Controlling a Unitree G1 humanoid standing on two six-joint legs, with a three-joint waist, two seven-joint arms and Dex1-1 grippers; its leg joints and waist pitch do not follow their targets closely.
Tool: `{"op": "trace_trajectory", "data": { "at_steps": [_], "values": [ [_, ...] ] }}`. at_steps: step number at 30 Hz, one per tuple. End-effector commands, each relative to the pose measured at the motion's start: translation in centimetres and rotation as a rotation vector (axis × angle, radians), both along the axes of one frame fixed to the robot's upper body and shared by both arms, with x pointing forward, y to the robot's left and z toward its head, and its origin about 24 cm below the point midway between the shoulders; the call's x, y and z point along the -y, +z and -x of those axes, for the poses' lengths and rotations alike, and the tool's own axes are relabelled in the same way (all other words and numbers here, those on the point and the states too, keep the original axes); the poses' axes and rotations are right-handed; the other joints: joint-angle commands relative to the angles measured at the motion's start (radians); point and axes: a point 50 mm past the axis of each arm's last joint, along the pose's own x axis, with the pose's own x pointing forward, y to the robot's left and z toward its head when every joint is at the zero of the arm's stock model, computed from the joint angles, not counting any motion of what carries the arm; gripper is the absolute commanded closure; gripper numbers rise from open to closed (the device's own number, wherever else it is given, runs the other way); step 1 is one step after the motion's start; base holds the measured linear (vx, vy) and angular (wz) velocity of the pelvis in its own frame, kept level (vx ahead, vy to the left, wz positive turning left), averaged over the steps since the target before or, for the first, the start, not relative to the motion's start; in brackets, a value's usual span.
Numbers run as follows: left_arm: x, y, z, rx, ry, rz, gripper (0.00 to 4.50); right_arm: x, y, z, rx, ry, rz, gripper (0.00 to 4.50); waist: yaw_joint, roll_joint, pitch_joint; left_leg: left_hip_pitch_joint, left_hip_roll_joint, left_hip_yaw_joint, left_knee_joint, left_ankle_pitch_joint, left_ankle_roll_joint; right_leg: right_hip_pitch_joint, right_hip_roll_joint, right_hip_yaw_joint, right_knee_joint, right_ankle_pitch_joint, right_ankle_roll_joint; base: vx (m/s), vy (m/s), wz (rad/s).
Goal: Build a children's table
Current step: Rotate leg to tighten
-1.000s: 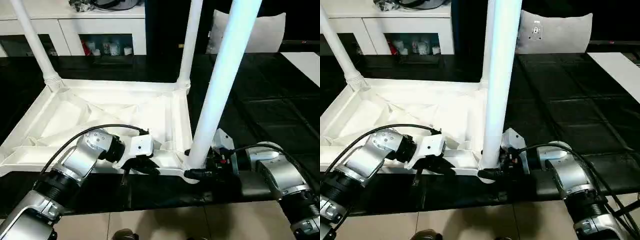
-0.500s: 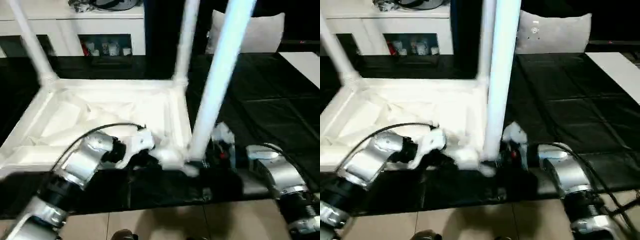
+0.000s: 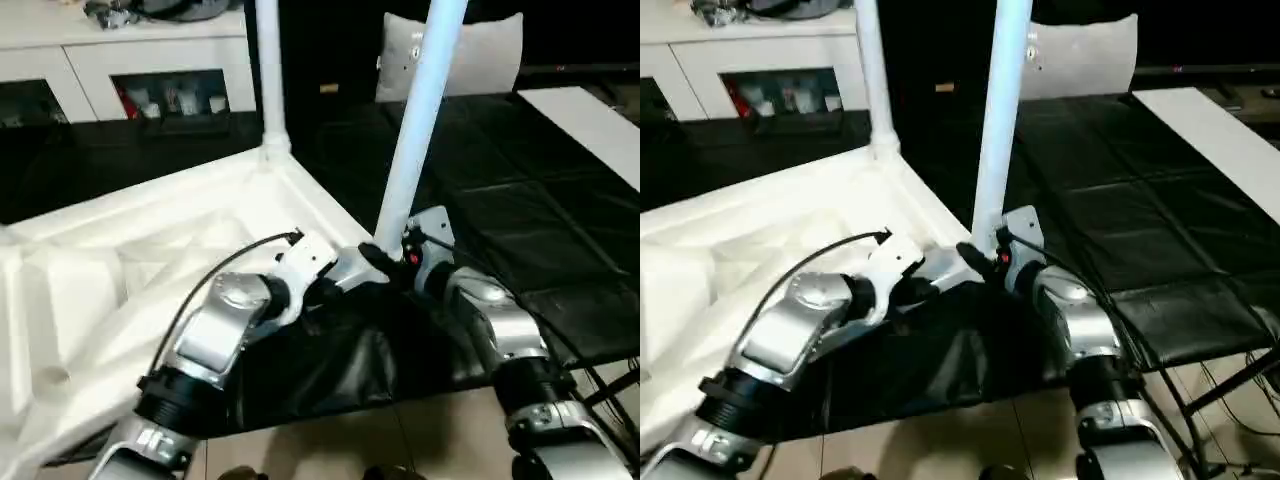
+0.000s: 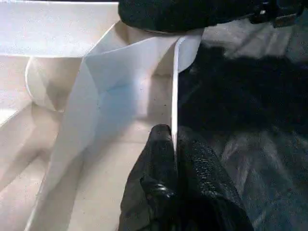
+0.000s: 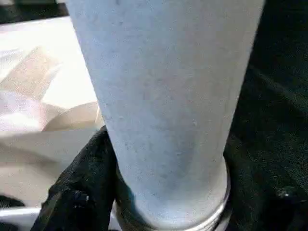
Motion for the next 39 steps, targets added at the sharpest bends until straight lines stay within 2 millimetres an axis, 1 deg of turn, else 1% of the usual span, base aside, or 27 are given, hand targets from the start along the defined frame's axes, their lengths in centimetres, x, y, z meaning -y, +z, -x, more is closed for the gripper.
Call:
{"op": "trace_trajectory", "data": {
  "at_steps": [1, 2, 3, 4, 6, 7, 8, 9, 11, 12, 14, 15, 17, 19, 20, 21, 22, 24, 25, 26, 27, 28, 30, 33, 34, 36, 39],
  "values": [
    [2.2, 1.9, 0.5, 0.069, -0.072, 0.058, 4.5, -1.9, -0.9, 0.6, -0.05, 0.059, -0.026, 1.1, 0.008, -0.005, -0.075, -0.002, 0.03, -0.009, -0.069, -0.164, 0.072, 0.064, -0.056, 0.045, -0.071, -0.291, -0.192, 0.0, 0.0, 0.0],
    [2.1, 1.9, 0.4, 0.07, -0.073, 0.055, 4.5, -1.8, -0.9, 0.6, -0.046, 0.062, -0.023, 1.1, 0.009, -0.005, -0.075, -0.001, 0.03, -0.009, -0.069, -0.166, 0.073, 0.064, -0.057, 0.045, -0.073, -0.296, -0.191, 0.0, 0.0, 0.0],
    [2.0, 1.9, 0.4, 0.072, -0.073, 0.049, 4.5, -1.6, -0.9, 0.7, -0.038, 0.067, -0.015, 0.82, 0.01, -0.003, -0.073, 0.0, 0.029, -0.008, -0.069, -0.177, 0.071, 0.062, -0.056, 0.044, -0.076, -0.315, -0.185, 0.0, 0.0, 0.0],
    [1.6, 1.8, 0.3, 0.075, -0.068, 0.041, 4.5, -1.2, -0.9, 0.9, -0.018, 0.077, 0.001, 0.7, 0.01, -0.003, -0.072, 0.001, 0.03, -0.009, -0.071, -0.184, 0.068, 0.062, -0.055, 0.044, -0.077, -0.325, -0.18, 0.0, 0.0, 0.0],
    [1.3, 1.8, 0.2, 0.076, -0.067, 0.037, 4.5, -0.8, -0.7, 1.1, -0.002, 0.093, 0.008, 0.67, 0.011, -0.003, -0.072, 0.0, 0.03, -0.01, -0.072, -0.193, 0.065, 0.063, -0.056, 0.044, -0.077, -0.333, -0.174, 0.0, 0.0, 0.0],
    [1.1, 1.8, 0.1, 0.075, -0.065, 0.036, 4.5, -0.4, -0.5, 1.2, 0.016, 0.113, 0.017, 0.54, 0.013, 0.001, -0.071, 0.002, 0.03, -0.01, -0.072, -0.198, 0.063, 0.063, -0.055, 0.044, -0.08, -0.339, -0.17, 0.0, 0.0, 0.0],
    [1.0, 1.8, 0.0, 0.075, -0.065, 0.036, 4.5, -0.3, -0.5, 1.2, 0.019, 0.116, 0.019, 0.39, 0.012, -0.001, -0.072, 0.003, 0.03, -0.009, -0.071, -0.206, 0.063, 0.061, -0.055, 0.045, -0.079, -0.339, -0.168, 0.0, 0.0, 0.0],
    [0.6, 1.7, -0.1, 0.071, -0.071, 0.036, 4.5, 0.4, -0.2, 1.5, 0.043, 0.149, 0.04, 0.23, 0.014, -0.003, -0.071, 0.001, 0.03, -0.01, -0.072, -0.205, 0.064, 0.063, -0.054, 0.045, -0.079, -0.334, -0.171, 0.0, 0.0, 0.0],
    [0.1, 1.6, -0.1, 0.061, -0.116, 0.031, 4.5, 1.2, 0.2, 1.9, 0.073, 0.213, 0.057, 0.23, 0.017, -0.004, -0.073, -0.001, 0.029, -0.01, -0.071, -0.201, 0.07, 0.066, -0.055, 0.045, -0.077, -0.329, -0.167, 0.0, 0.0, 0.0],
    [-0.3, 1.4, -0.1, 0.051, -0.132, 0.029, 4.5, 1.6, 0.4, 2.1, 0.084, 0.245, 0.069, 0.09, 0.018, -0.004, -0.073, 0.001, 0.029, -0.009, -0.071, -0.202, 0.074, 0.064, -0.055, 0.046, -0.078, -0.33, -0.169, 0.0, 0.0, 0.0],
    [-0.6, 1.4, -0.2, 0.047, -0.149, 0.025, 4.5, 2.0, 0.7, 2.2, 0.094, 0.274, 0.081, 0.09, 0.02, -0.004, -0.073, -0.001, 0.029, -0.009, -0.07, -0.197, 0.077, 0.065, -0.055, 0.045, -0.077, -0.328, -0.171, 0.0, 0.0, 0.0],
    [-1.3, 1.1, -0.1, 0.02, -0.196, 0.018, 4.5, 3.0, 1.0, 2.3, 0.112, 0.308, 0.132, 0.09, 0.023, -0.004, -0.073, 0.001, 0.029, -0.01, -0.07, -0.198, 0.078, 0.064, -0.056, 0.045, -0.079, -0.336, -0.173, 0.0, 0.0, 0.0],
    [-1.9, 0.9, -0.1, 0.015, -0.24, -0.004, 4.5, 3.6, 1.2, 2.4, 0.118, 0.343, 0.156, 0.09, 0.025, -0.005, -0.07, 0.004, 0.03, -0.008, -0.071, -0.214, 0.075, 0.061, -0.055, 0.045, -0.081, -0.357, -0.172, 0.0, 0.0, 0.0],
    [-2.1, 0.8, 0.0, 0.011, -0.274, -0.014, 4.5, 3.9, 1.3, 2.5, 0.124, 0.366, 0.161, 0.09, 0.03, -0.005, -0.071, 0.007, 0.031, -0.009, -0.072, -0.224, 0.072, 0.06, -0.057, 0.045, -0.082, -0.376, -0.166, 0.0, 0.0, 0.0],
    [-2.7, 0.7, 0.2, -0.001, -0.344, -0.034, 4.5, 4.2, 1.6, 2.7, 0.133, 0.419, 0.172, 0.09, 0.031, -0.004, -0.071, 0.007, 0.032, -0.01, -0.073, -0.227, 0.07, 0.06, -0.057, 0.047, -0.081, -0.377, -0.165, 0.0, 0.0, 0.0],
    [-2.9, 0.7, 0.3, -0.005, -0.364, -0.043, 4.5, 4.3, 1.8, 2.9, 0.136, 0.456, 0.179, 0.09, 0.033, -0.004, -0.072, 0.01, 0.033, -0.01, -0.072, -0.23, 0.07, 0.058, -0.057, 0.047, -0.081, -0.376, -0.166, 0.0, 0.0, 0.0],
    [-3.2, 0.6, 0.4, -0.004, -0.408, -0.051, 4.5, 4.4, 1.9, 3.1, 0.134, 0.488, 0.182, 0.09, 0.035, -0.005, -0.073, 0.009, 0.035, -0.01, -0.073, -0.232, 0.071, 0.059, -0.057, 0.048, -0.08, -0.37, -0.17, 0.0, 0.0, 0.0],
    [-3.4, 0.6, 0.4, -0.004, -0.429, -0.059, 4.5, 4.5, 2.0, 3.2, 0.132, 0.509, 0.186, 0.09, 0.04, -0.002, -0.073, 0.009, 0.037, -0.01, -0.074, -0.217, 0.069, 0.059, -0.057, 0.049, -0.074, -0.341, -0.181, 0.0, 0.0, 0.0],
    [-3.9, 0.6, 0.4, -0.008, -0.486, -0.082, 4.5, 4.6, 2.1, 3.5, 0.124, 0.564, 0.197, 0.09, 0.043, -0.002, -0.073, 0.01, 0.035, -0.01, -0.073, -0.222, 0.072, 0.058, -0.056, 0.048, -0.077, -0.346, -0.18, 0.0, 0.0, 0.0],
    [-4.2, 0.6, 0.5, -0.013, -0.534, -0.089, 4.5, 4.7, 2.1, 3.8, 0.117, 0.604, 0.21, 0.09, 0.046, -0.006, -0.076, 0.009, 0.037, -0.01, -0.073, -0.221, 0.072, 0.061, -0.058, 0.049, -0.072, -0.335, -0.18, 0.0, 0.0, 0.0],
    [-4.3, 0.7, 0.6, -0.016, -0.558, -0.094, 4.5, 4.7, 2.1, 3.9, 0.113, 0.625, 0.215, 0.09, 0.049, -0.005, -0.076, 0.01, 0.038, -0.009, -0.073, -0.214, 0.07, 0.061, -0.059, 0.05, -0.069, -0.323, -0.187, 0.0, 0.0, 0.0],
    [-4.7, 0.7, 0.7, -0.028, -0.619, -0.107, 4.5, 4.8, 2.0, 4.1, 0.1, 0.673, 0.226, 0.09, 0.055, -0.004, -0.077, 0.012, 0.038, -0.008, -0.072, -0.214, 0.07, 0.06, -0.06, 0.05, -0.07, -0.324, -0.192, 0.0, 0.0, 0.0],
    [-4.9, 0.8, 0.8, -0.04, -0.658, -0.124, 4.5, 4.7, 1.9, 4.4, 0.088, 0.712, 0.225, 0.09, 0.057, -0.006, -0.078, 0.01, 0.039, -0.008, -0.072, -0.211, 0.071, 0.061, -0.06, 0.051, -0.065, -0.316, -0.196, 0.0, 0.0, 0.0],
    [-5.1, 0.9, 0.7, -0.048, -0.719, -0.155, 4.5, 4.3, 1.7, 4.9, 0.058, 0.789, 0.2, 0.09, 0.062, -0.005, -0.078, 0.01, 0.041, -0.008, -0.073, -0.209, 0.066, 0.062, -0.062, 0.051, -0.066, -0.327, -0.195, 0.0, 0.0, 0.0],
    [-5.2, 0.9, 0.7, -0.048, -0.731, -0.16, 4.5, 4.3, 1.7, 5.0, 0.057, 0.799, 0.199, 0.26, 0.063, -0.007, -0.078, 0.01, 0.041, -0.007, -0.072, -0.209, 0.065, 0.062, -0.062, 0.051, -0.066, -0.33, -0.194, 0.0, 0.0, 0.0],
    [-5.2, 0.9, 0.6, -0.047, -0.737, -0.161, 4.5, 4.2, 1.6, 5.1, 0.035, 0.815, 0.184, 0.26, 0.064, -0.006, -0.078, 0.009, 0.041, -0.008, -0.072, -0.208, 0.061, 0.062, -0.063, 0.051, -0.066, -0.334, -0.193, 0.0, 0.0, 0.0],
    [-5.3, 0.9, 0.5, -0.044, -0.76, -0.16, 4.5, 4.0, 1.4, 5.4, 0.004, 0.847, 0.163, 0.6, 0.069, -0.007, -0.08, 0.009, 0.041, -0.008, -0.072, -0.206, 0.056, 0.063, -0.064, 0.051, -0.067, -0.349, -0.186, 0.0, 0.0, 0.0]
  ]
}}
